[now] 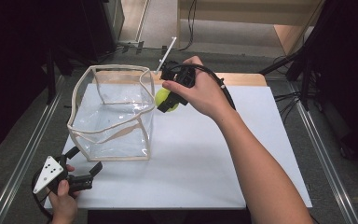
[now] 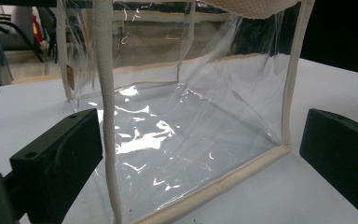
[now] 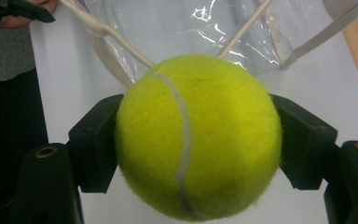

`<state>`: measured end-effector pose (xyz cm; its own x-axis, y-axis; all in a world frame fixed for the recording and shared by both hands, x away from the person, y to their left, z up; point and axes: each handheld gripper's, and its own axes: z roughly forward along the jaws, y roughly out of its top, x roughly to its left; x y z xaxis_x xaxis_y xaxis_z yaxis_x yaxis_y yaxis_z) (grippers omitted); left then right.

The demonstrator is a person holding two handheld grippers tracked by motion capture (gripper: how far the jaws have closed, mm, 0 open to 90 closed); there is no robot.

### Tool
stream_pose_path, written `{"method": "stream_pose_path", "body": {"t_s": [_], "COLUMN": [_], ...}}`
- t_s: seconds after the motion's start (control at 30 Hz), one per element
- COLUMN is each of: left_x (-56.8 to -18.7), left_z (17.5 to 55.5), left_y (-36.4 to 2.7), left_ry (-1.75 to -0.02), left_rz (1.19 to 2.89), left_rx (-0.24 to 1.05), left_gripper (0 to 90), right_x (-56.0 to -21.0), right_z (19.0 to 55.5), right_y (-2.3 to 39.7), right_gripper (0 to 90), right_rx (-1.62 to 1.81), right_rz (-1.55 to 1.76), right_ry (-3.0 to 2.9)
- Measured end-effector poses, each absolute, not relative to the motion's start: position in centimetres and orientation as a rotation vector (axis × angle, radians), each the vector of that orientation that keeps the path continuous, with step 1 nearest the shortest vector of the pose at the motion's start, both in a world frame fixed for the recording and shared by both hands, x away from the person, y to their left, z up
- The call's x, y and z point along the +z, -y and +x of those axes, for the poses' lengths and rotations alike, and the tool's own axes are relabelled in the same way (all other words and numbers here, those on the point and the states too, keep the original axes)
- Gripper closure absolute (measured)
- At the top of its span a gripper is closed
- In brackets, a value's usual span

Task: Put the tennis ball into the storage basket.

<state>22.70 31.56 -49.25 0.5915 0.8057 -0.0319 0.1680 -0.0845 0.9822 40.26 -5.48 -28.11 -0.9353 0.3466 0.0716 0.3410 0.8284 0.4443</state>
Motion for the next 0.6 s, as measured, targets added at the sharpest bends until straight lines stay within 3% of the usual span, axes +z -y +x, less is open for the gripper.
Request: {"method": "stream_pose_path", "body": {"t_s": [0.6], "left_x": [-49.2], "left_z": [22.7], "left_y": [-31.7], "left_ry": [-0.836], "left_rz": [1.588], "left_rx": [0.645], "left_gripper": [0.0], "right_x": [-27.0], "right_z": [40.2], "right_y": [4.5], "right_gripper": [23.6], "right_rx": [0.708], "right_rz": [0.548], "right_ry": [-2.98]}}
